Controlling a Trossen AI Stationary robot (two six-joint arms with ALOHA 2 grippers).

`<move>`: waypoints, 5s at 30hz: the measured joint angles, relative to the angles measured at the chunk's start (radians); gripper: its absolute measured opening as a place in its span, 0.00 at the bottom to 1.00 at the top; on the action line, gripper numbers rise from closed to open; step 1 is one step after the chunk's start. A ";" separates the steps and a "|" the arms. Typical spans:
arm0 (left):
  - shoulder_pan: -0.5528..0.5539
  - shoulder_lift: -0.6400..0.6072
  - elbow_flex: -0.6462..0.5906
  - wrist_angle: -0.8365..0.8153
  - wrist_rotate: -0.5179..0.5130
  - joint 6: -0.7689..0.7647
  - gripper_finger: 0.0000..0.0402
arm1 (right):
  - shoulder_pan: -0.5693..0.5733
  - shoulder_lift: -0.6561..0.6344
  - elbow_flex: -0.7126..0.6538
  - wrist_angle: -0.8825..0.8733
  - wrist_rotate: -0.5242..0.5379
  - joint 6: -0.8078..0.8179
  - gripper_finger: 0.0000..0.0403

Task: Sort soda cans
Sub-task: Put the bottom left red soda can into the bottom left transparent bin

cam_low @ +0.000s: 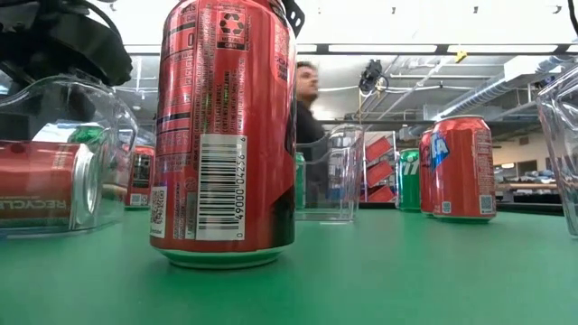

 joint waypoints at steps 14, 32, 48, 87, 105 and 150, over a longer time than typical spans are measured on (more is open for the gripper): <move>-0.001 0.006 0.136 -0.165 -0.012 0.030 0.61 | 0.000 0.000 0.000 0.001 0.008 -0.012 0.73; -0.015 0.008 0.103 -0.106 -0.121 -0.027 0.72 | 0.000 0.000 0.000 -0.016 0.008 -0.009 0.74; -0.016 0.004 0.021 -0.069 -0.139 -0.088 0.72 | 0.006 0.000 0.000 -0.022 0.009 -0.012 0.73; -0.042 0.006 0.098 -0.434 -0.096 -0.397 0.02 | 0.014 0.000 0.000 -0.037 0.037 -0.050 0.72; -0.055 0.005 0.006 -0.296 -0.250 -0.414 0.00 | -0.002 0.000 0.000 -0.036 0.087 -0.054 0.49; -0.085 -0.152 -0.010 -0.279 -0.266 -0.288 0.00 | -0.181 0.109 0.004 0.140 0.006 0.009 0.00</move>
